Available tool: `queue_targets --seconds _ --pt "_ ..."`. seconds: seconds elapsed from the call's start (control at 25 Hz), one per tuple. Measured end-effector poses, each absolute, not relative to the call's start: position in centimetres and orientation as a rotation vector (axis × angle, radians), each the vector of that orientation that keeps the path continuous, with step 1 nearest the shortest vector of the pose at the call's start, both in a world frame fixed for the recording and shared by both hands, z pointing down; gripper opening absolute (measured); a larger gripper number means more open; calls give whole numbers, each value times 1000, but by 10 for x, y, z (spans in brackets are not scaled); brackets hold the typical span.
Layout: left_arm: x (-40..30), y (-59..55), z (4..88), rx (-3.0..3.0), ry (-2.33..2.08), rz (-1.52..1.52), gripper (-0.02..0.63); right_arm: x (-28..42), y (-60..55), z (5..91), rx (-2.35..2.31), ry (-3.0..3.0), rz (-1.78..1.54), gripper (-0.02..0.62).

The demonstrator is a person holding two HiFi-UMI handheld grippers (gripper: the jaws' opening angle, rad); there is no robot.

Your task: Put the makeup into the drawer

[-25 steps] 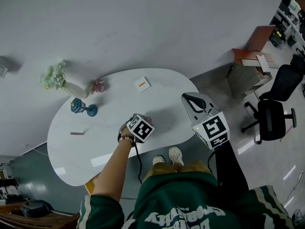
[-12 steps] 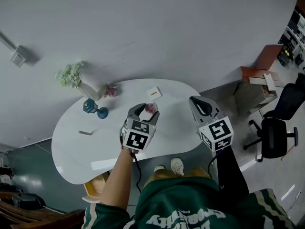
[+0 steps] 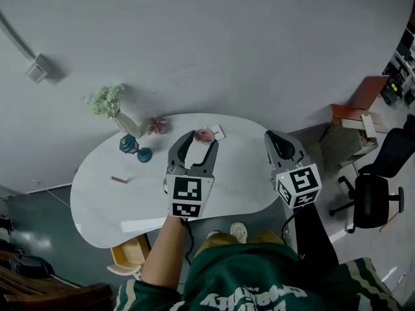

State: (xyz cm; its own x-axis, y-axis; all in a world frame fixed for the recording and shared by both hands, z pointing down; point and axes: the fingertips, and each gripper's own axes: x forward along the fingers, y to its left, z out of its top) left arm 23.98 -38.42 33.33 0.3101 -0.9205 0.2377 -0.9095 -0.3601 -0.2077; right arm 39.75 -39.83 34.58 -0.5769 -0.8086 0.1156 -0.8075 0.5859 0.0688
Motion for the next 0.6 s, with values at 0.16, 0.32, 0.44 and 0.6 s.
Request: queue_targets --seconds 0.16,0.32,0.44,0.6 --pt "237 -376 319 -2466 1855 -301 230 396 -396 339 1360 -2693 -66 5" --pt "233 -370 320 -2450 1896 -259 230 393 -397 342 1347 -2696 -60 5" --pt "220 -365 319 -2422 1932 -248 230 380 -398 347 1304 -2704 -61 5" --pt "190 -352 319 -2358 2011 -253 230 348 -396 350 1227 -2740 -78 5"
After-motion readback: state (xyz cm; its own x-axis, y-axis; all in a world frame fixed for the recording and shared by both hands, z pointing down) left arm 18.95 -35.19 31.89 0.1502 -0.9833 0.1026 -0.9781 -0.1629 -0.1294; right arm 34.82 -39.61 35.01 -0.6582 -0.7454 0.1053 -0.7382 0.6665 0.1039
